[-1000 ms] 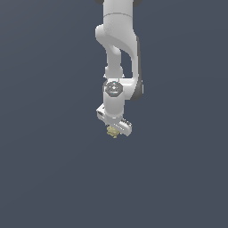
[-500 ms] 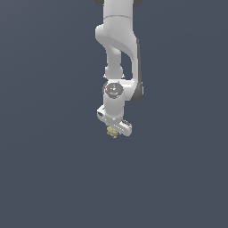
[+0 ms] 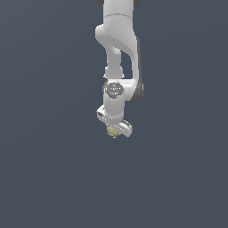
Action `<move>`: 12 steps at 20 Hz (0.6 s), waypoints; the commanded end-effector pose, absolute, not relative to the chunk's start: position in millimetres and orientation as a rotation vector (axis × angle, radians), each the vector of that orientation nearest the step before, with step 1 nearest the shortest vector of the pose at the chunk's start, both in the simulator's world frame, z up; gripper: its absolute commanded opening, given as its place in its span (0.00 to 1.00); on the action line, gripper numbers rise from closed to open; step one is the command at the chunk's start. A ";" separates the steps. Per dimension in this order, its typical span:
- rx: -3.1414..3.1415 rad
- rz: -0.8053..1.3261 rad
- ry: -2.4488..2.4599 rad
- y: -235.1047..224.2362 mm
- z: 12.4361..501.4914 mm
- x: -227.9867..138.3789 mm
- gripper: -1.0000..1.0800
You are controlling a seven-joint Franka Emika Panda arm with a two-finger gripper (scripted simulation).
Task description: Pick up the object and move it to a goal position.
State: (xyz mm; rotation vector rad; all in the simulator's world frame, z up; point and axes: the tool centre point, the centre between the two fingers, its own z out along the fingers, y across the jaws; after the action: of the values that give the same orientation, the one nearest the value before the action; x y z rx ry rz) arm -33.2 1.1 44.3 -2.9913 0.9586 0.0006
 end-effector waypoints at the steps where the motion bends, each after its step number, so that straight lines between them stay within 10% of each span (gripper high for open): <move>1: -2.991 -0.001 0.958 1.3 49.7 -28.3 0.00; 12: -2.992 -0.001 0.960 3.6 97.6 17.4 0.00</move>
State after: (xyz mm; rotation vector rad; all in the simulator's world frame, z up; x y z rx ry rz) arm 9.5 3.2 89.1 -2.9919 0.9593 -0.0006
